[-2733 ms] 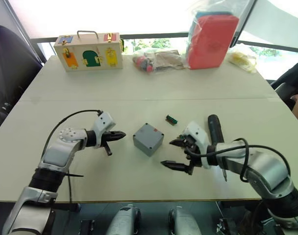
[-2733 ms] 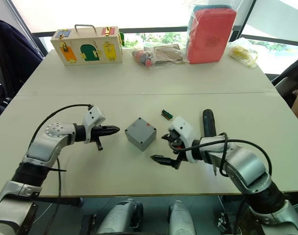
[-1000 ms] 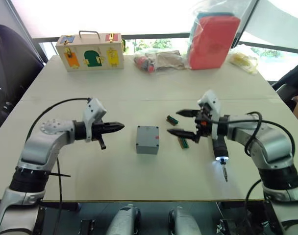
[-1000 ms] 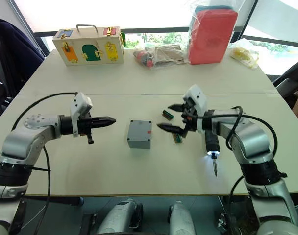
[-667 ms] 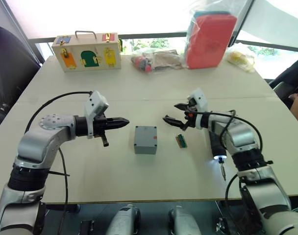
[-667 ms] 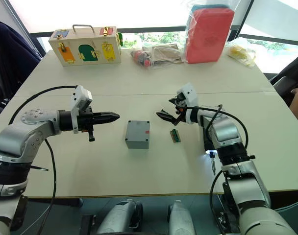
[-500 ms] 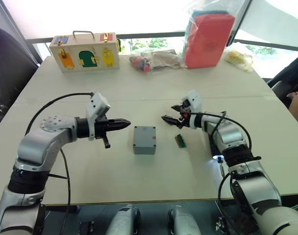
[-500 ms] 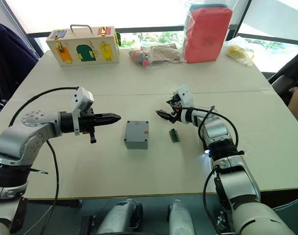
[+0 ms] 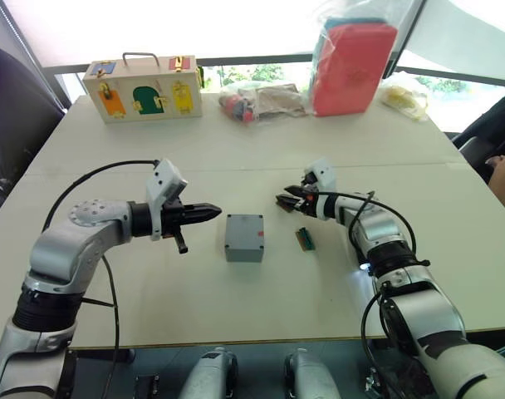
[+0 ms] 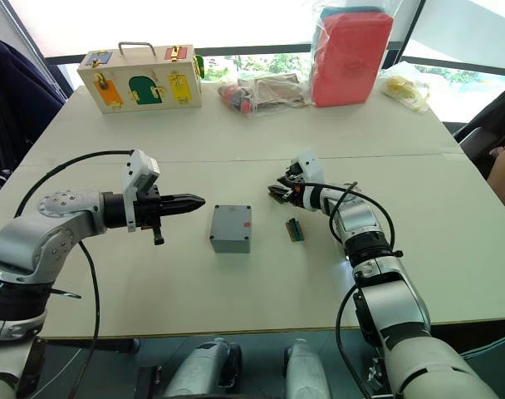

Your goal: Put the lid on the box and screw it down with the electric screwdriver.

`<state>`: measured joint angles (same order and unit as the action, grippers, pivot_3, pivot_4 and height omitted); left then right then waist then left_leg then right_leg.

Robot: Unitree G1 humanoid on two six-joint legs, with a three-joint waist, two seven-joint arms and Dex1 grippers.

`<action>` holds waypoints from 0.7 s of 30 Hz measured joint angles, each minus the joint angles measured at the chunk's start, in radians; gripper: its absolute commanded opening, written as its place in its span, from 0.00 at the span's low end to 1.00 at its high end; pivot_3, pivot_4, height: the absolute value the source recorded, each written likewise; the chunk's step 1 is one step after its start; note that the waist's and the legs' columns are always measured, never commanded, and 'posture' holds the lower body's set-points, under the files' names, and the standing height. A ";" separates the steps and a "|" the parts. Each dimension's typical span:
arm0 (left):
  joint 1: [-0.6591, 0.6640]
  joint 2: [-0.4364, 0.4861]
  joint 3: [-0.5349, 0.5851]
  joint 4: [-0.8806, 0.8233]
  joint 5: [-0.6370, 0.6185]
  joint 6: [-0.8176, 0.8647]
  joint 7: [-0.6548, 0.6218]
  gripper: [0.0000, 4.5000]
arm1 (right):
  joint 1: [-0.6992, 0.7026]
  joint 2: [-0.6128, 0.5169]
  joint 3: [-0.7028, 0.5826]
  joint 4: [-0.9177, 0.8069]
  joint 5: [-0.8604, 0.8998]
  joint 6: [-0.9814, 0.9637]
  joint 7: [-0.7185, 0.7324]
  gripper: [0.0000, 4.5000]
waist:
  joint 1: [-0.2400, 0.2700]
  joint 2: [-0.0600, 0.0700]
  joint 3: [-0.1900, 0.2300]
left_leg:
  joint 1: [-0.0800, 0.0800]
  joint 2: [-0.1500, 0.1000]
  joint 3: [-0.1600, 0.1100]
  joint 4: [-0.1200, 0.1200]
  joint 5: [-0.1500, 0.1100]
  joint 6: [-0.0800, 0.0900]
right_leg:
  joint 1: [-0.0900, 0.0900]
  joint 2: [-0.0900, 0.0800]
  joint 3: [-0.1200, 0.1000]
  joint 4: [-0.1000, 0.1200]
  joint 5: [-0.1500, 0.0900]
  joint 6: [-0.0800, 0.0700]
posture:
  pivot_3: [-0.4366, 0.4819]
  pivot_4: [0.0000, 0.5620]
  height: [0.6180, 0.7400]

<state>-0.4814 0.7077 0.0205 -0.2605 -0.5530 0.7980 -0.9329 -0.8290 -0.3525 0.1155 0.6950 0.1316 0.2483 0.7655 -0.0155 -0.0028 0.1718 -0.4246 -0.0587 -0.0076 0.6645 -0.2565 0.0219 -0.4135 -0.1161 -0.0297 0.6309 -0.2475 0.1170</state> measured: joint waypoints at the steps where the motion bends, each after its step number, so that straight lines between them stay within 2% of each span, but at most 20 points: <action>1: 0.001 0.000 0.000 0.000 0.000 -0.001 0.001 0.00 | 0.000 0.001 -0.002 0.000 0.000 -0.001 0.000 0.23 | 0.000 0.000 0.000 | 0.000 0.000 0.000 0.000 0.000 0.000 | 0.000 0.000 0.000 0.000 0.000 0.000 | 0.48 0.27 1.00; 3: 0.005 0.000 -0.002 0.000 0.000 -0.002 0.002 0.00 | 0.000 0.001 -0.003 0.000 -0.001 -0.002 0.001 0.03 | 0.000 0.000 0.000 | 0.000 0.000 0.000 0.000 0.000 0.000 | 0.000 0.000 0.000 0.000 0.000 0.000 | 0.48 0.27 1.00; 4: 0.006 0.000 -0.005 0.000 0.001 -0.002 0.002 0.00 | 0.000 0.001 -0.003 0.000 -0.001 -0.002 0.001 0.01 | 0.000 0.000 0.000 | 0.000 0.000 0.000 0.000 0.000 0.000 | 0.000 0.000 0.000 0.000 0.000 0.000 | 0.48 0.27 1.00; 13: 0.006 0.000 -0.008 0.002 0.002 -0.022 0.002 0.00 | 0.001 0.000 -0.003 -0.009 -0.002 -0.002 0.022 0.01 | 0.000 0.000 0.000 | 0.000 0.000 0.000 0.000 0.000 0.000 | 0.000 0.000 0.000 0.000 0.000 0.000 | 0.48 0.27 1.00; 21: 0.015 0.000 -0.009 0.004 0.005 -0.022 0.001 0.00 | 0.027 -0.016 -0.003 -0.113 0.000 -0.003 0.076 0.01 | 0.002 0.000 0.000 | 0.000 0.000 0.000 0.000 0.000 0.000 | 0.000 0.000 0.000 0.000 0.000 0.000 | 0.48 0.27 1.00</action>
<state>-0.4664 0.7075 0.0117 -0.2564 -0.5481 0.7757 -0.9320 -0.8022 -0.3689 0.1123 0.5824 0.1318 0.2448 0.8414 -0.0138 -0.0028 0.1718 -0.4246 -0.0587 -0.0076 0.6644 -0.2565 0.0219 -0.4136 -0.1162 -0.0297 0.6309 -0.2475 0.1170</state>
